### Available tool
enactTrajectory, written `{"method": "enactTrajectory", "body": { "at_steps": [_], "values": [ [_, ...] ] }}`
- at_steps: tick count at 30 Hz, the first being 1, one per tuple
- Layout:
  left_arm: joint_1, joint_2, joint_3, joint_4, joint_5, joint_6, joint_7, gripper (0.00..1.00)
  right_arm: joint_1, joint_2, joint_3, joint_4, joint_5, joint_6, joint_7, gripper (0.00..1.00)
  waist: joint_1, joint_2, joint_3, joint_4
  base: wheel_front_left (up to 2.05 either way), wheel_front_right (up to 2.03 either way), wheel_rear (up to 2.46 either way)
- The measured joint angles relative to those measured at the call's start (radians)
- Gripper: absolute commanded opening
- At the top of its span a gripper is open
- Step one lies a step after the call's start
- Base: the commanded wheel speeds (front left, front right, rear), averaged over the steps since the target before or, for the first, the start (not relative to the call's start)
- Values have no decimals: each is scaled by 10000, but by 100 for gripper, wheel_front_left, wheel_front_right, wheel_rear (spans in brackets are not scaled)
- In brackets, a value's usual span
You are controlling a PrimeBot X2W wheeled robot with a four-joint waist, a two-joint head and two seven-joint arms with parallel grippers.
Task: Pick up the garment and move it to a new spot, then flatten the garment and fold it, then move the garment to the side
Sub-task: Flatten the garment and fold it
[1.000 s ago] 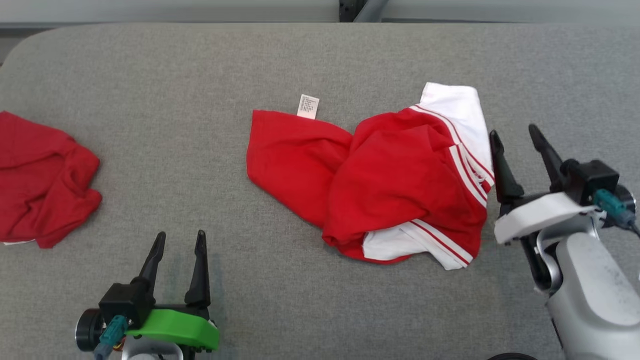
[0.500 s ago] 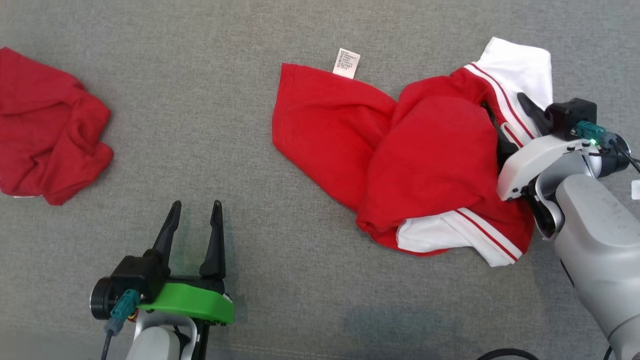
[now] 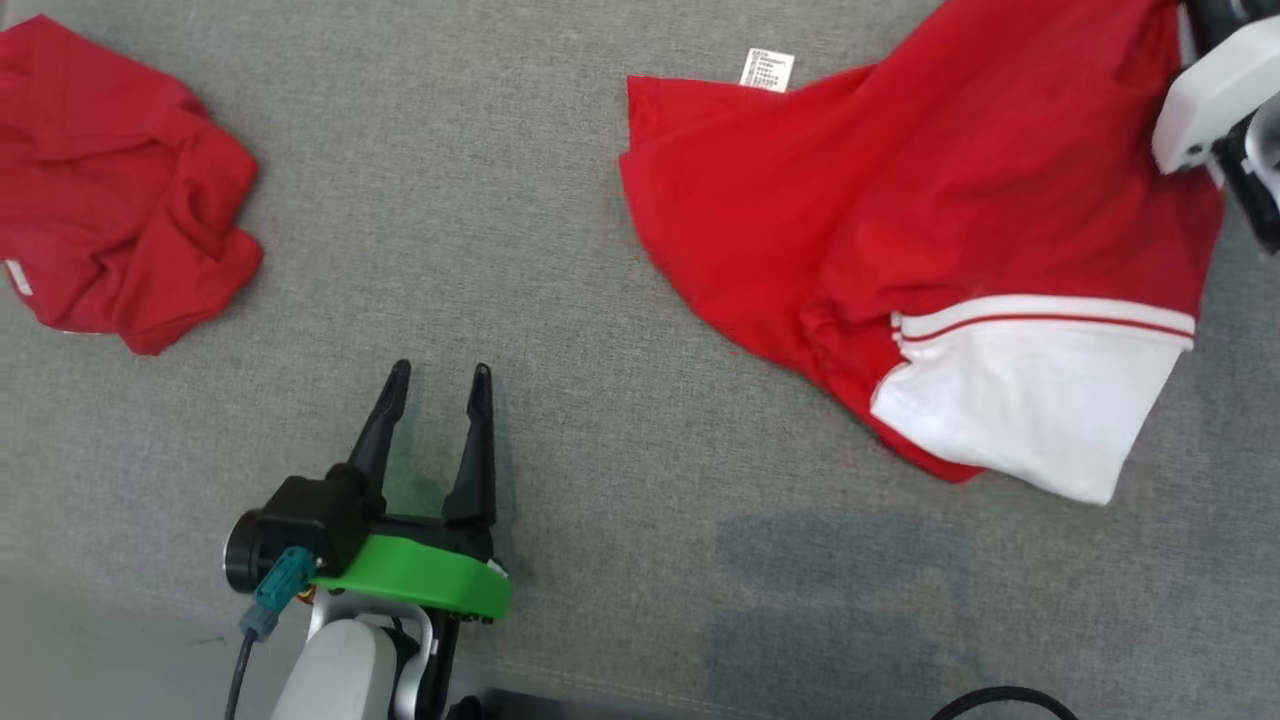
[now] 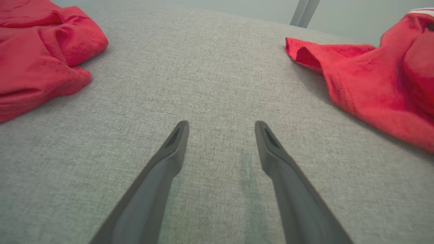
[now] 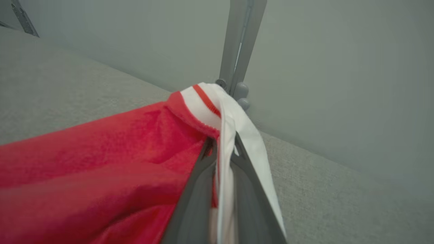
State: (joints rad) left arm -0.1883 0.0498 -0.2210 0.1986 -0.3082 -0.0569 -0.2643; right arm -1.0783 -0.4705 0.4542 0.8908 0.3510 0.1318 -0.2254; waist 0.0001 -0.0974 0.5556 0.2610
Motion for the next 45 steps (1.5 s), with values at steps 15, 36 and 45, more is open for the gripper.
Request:
{"method": "enactTrajectory", "body": {
  "at_steps": [15,36,45],
  "values": [
    [110,-2,-109,15,-134,301,-2,100,-709,732,-2805,863,-2755,0,-370,100,0,0,-87,787,0,0,0],
    [1196,-10,859,913,671,-240,0,100,7207,2569,-2840,-3549,-721,-2,-372,100,-1,-3,-2546,-964,0,0,0],
    [1732,-10,1081,1114,823,-397,0,100,8624,3402,-2757,-3377,-604,0,-372,100,-1,-3,-3555,-1378,0,0,0]
  ]
}}
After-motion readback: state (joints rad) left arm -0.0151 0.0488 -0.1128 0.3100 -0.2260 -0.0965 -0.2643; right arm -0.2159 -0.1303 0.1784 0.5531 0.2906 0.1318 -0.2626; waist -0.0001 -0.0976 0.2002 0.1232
